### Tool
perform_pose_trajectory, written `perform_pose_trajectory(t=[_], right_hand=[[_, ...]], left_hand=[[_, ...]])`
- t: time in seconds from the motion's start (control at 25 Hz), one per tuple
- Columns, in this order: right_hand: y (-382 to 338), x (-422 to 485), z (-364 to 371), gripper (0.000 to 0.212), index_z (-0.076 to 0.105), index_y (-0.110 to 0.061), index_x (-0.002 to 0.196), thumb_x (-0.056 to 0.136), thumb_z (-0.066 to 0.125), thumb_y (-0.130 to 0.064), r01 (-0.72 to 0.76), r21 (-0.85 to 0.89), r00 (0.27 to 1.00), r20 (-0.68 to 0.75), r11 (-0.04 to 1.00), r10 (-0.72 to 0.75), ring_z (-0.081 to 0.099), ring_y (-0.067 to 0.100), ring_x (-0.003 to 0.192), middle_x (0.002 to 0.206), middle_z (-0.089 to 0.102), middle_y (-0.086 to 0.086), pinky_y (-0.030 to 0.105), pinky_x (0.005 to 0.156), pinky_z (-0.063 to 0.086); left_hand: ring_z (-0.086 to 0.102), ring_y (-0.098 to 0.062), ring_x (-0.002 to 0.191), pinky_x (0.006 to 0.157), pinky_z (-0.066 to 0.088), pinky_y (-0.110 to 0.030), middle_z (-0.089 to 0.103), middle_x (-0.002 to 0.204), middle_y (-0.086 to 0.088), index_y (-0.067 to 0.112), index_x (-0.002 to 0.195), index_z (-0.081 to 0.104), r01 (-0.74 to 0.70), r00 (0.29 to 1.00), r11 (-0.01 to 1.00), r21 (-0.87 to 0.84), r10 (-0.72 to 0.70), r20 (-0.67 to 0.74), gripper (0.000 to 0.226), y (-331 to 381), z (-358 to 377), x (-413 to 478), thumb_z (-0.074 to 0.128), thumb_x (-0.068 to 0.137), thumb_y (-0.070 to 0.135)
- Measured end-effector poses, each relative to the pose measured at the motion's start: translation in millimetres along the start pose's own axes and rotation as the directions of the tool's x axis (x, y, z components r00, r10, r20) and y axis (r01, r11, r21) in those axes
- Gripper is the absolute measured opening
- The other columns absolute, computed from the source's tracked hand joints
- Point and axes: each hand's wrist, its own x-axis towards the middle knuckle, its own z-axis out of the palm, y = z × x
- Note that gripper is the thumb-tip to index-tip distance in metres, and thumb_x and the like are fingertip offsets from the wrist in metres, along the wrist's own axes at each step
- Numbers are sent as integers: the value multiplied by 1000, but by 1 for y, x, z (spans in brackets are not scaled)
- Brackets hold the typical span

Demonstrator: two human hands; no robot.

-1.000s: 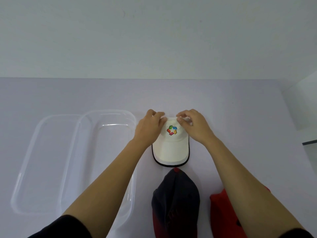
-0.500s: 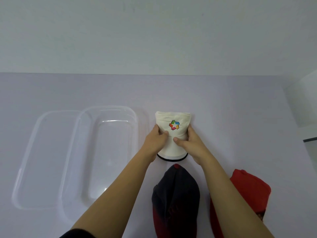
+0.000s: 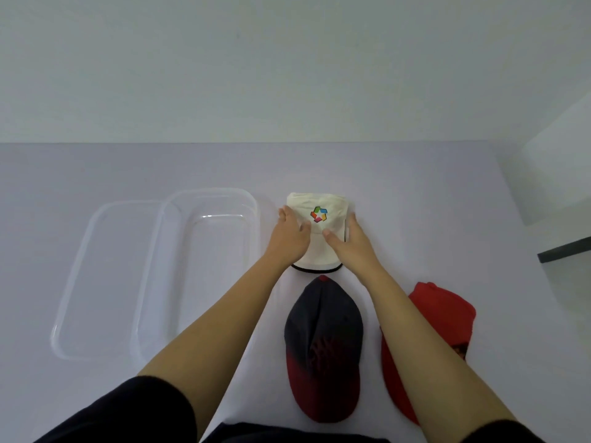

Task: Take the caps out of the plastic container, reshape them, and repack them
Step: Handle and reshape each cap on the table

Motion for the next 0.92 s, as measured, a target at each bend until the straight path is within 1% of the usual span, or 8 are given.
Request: perform_pose_trajectory(t=[0.12, 0.24, 0.36, 0.48, 0.6, 0.68, 0.8, 0.92], right_hand=[[-8, -37, -9, 61, 22, -17, 148, 95, 51, -27, 40, 11, 998, -38, 999, -39, 33, 19, 136, 149, 34, 0, 21, 100, 27], [7, -72, -20, 62, 22, -19, 148, 95, 51, -29, 69, -5, 992, -107, 998, -69, 26, 15, 141, 155, 26, -1, 30, 115, 23], [36, -103, -46, 53, 34, -19, 143, 94, 53, -21, 135, 8, 961, -243, 991, -129, 33, 6, 134, 148, 37, -3, 28, 114, 25], [68, -126, -86, 45, 45, -14, 136, 92, 55, -13, 126, -120, 897, -410, 985, -164, 38, 6, 127, 141, 45, 2, 17, 105, 25], [103, -121, -129, 55, 39, -13, 140, 91, 58, -30, -60, -86, 927, -375, 995, 24, 37, 19, 134, 146, 41, 7, 26, 108, 27], [121, -113, -153, 63, 38, -14, 141, 90, 52, -48, -187, -98, 957, -243, 978, 158, 40, 21, 133, 145, 43, 5, 37, 111, 31], [132, -103, -168, 46, 62, -17, 109, 92, 41, -54, -217, -268, 975, -105, 939, 196, 55, 20, 110, 111, 63, 0, 31, 92, 43], [129, -99, -166, 41, 46, -23, 64, 96, 37, -47, -177, -327, 981, -135, 928, 140, 50, 21, 77, 69, 51, -5, 29, 61, 35]], left_hand=[[37, -35, 134, 109, 34, -42, 20, 156, -18, 2, 149, 10, -61, 998, 998, 14, 62, -35, 60, 8, -1, -26, 32, 100, 29], [44, -33, 130, 106, 40, -44, 32, 152, -15, 6, 147, 18, -136, 989, 990, -32, 134, -59, 57, 14, 12, -61, 35, 98, 30], [51, -35, 121, 102, 43, -47, 47, 139, -20, 3, 142, 25, -195, 980, 976, -99, 189, -65, 53, 20, 41, -102, 39, 97, 26], [56, -42, 109, 91, 46, -45, 57, 119, -31, 1, 138, 30, -211, 977, 969, -126, 211, -18, 49, 26, 78, -135, 41, 96, 24], [50, -27, 125, 102, 37, -31, 49, 140, -17, 9, 149, 21, -76, 988, 984, -160, 95, 118, 62, 34, 112, -143, 43, 97, 35], [40, -26, 134, 110, 35, -37, 34, 152, -11, 9, 148, 23, 62, 984, 972, -226, -22, 175, 64, 43, 132, -136, 44, 97, 40], [50, -26, 109, 92, 50, -49, 45, 137, -10, 9, 136, 42, 265, 948, 884, -385, -166, 270, 43, 53, 151, -126, 43, 99, 30], [50, -32, 110, 86, 50, -56, 47, 125, -12, 5, 124, 48, 341, 934, 801, -492, -227, 277, 29, 62, 160, -121, 39, 101, 20]])
